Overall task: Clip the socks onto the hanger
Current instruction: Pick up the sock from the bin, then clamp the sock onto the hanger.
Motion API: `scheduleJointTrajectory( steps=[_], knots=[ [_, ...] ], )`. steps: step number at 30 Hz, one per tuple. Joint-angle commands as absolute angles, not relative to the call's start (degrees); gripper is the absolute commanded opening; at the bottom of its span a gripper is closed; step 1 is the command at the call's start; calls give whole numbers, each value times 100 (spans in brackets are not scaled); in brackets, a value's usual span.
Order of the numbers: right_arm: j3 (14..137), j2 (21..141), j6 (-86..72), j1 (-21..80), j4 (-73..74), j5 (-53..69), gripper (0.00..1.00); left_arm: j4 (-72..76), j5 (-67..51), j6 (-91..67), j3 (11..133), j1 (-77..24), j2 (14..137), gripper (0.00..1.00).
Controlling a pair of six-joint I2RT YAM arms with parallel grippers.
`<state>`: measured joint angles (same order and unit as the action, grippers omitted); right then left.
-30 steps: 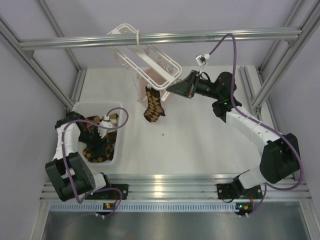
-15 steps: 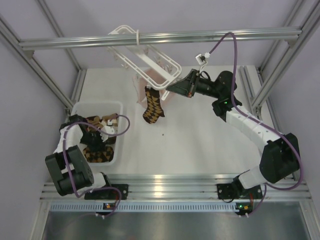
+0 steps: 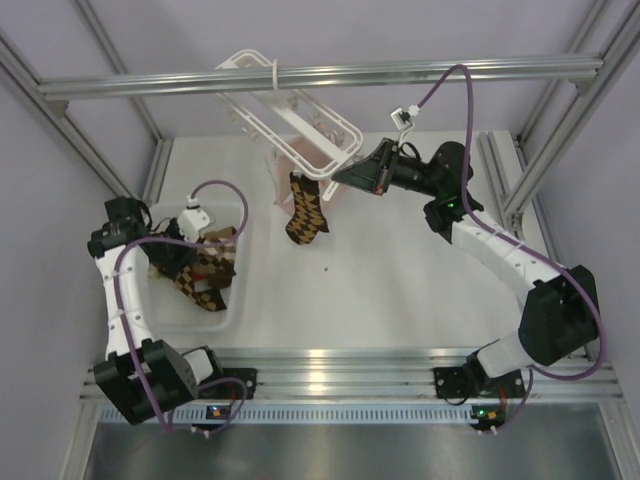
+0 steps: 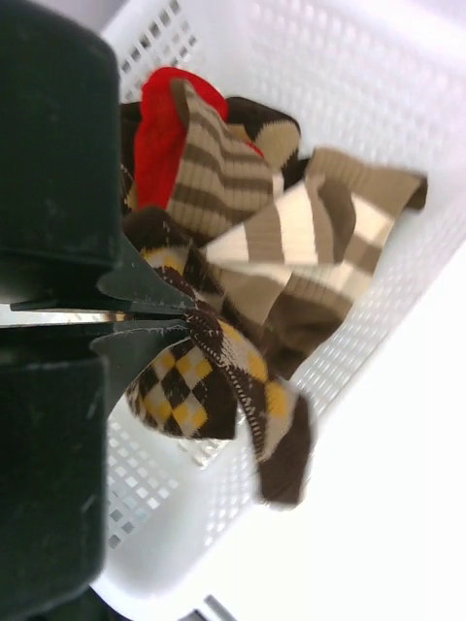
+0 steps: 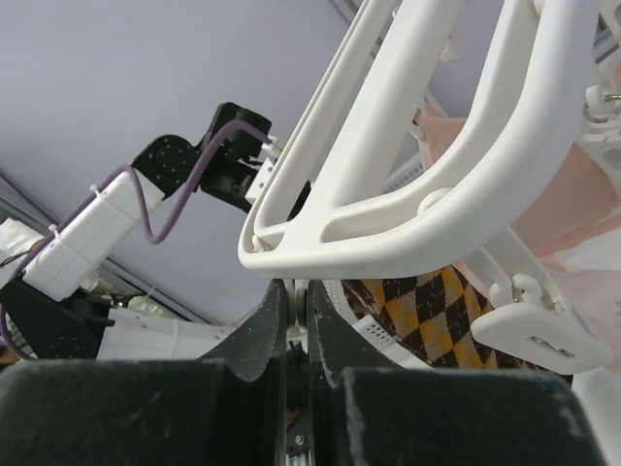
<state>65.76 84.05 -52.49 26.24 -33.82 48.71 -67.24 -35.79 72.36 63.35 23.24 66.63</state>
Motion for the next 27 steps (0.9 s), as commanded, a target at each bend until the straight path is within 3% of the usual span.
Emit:
scheduleJointTrajectory(
  steps=[1,13,19,27],
  knots=[
    [6829,8420,-5177,2654,-3638,4825,0,-6408,-3858,5945,6741,2364,6881,0],
    [6803,8402,-5150,2654,-3683,4860,0,-5503,-3859,4072,7462,2364,8033,0],
    [6820,8437,-5150,2654,-3700,4852,0,-3456,-2657,2350,7269,2364,7568,0],
    [6829,8481,-5203,2646,-3762,4843,0,-2944,-1670,1819,7892,2355,7979,0]
  ],
)
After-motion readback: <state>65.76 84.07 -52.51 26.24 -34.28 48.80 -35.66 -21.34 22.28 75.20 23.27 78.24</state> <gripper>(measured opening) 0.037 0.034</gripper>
